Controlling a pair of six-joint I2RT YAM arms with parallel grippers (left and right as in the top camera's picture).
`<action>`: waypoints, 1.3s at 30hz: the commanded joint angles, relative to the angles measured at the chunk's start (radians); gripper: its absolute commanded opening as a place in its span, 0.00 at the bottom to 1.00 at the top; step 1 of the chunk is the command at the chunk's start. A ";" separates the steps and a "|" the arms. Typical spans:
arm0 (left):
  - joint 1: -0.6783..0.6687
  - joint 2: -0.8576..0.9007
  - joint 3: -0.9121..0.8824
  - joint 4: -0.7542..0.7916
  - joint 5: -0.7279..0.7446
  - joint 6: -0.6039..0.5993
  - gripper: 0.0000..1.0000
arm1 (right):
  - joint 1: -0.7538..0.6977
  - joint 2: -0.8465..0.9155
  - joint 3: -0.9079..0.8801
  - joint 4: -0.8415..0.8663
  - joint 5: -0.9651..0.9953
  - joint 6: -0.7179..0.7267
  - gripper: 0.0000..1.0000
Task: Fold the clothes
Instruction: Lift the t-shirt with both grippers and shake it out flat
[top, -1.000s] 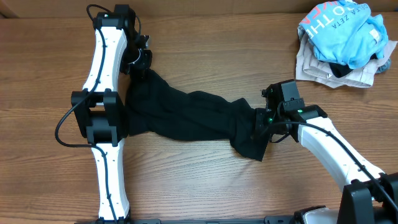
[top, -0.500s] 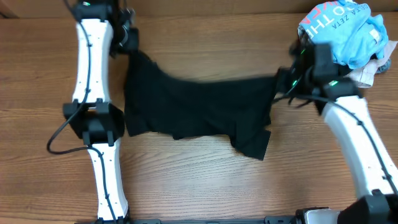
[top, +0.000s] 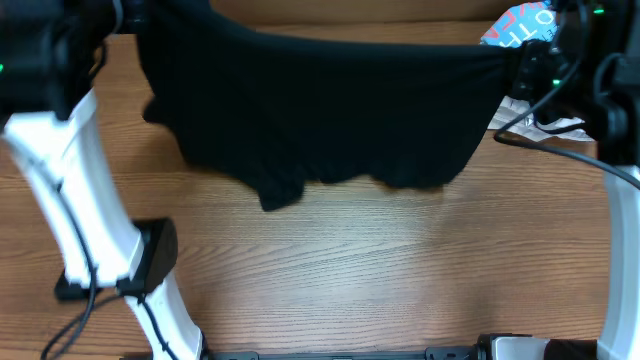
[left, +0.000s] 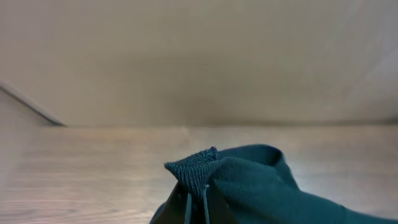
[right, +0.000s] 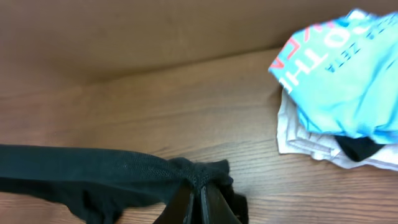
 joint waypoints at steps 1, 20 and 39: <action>0.002 -0.105 0.017 0.016 -0.165 0.006 0.04 | -0.018 -0.091 0.092 -0.023 0.009 -0.023 0.04; 0.002 -0.469 0.012 0.004 -0.522 0.009 0.04 | -0.018 -0.433 0.107 -0.170 0.038 -0.022 0.04; 0.002 -0.080 -0.390 -0.038 -0.468 0.009 0.04 | -0.017 0.093 -0.031 -0.094 0.006 -0.056 0.04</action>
